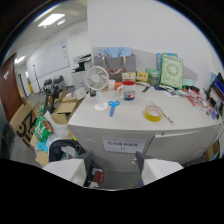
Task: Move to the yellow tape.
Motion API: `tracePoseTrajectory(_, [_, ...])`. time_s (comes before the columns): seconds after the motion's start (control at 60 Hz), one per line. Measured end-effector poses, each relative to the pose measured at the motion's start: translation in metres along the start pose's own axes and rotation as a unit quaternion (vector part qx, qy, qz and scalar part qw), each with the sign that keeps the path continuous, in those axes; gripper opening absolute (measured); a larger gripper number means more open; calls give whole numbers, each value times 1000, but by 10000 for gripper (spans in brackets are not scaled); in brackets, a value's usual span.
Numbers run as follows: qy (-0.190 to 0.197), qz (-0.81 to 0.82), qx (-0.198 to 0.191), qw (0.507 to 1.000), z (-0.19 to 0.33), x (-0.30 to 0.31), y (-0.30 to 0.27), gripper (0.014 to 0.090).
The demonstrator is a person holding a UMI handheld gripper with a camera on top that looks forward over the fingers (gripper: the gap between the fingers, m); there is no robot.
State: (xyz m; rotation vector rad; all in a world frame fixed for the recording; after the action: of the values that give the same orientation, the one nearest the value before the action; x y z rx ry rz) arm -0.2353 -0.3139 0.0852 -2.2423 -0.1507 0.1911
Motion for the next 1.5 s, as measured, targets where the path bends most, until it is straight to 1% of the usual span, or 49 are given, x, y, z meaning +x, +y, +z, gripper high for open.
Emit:
tracePoseTrajectory(0.15, [10,1,-1,1000,-4,12,4,839])
tracePoseTrajectory(0.267, [25,1,-6,1000,-6,29,9,840])
tracePoseTrajectory(0.433, [55,6,-9,998,-5,72,12,842])
tracePoseTrajectory(0.583, [72,11,-6,997,7,101,6,841])
tracePoseTrajectory(0.833, [78,9,-5,997,54,132,-21,841])
tracePoseTrajectory(1.167, [65,7,-21,998,140,159,-58,841])
tracePoseTrajectory(1.35, [65,5,-23,998,167,171,-72,838])
tracePoseTrajectory(1.5, [67,6,-27,997,178,177,-77,839])
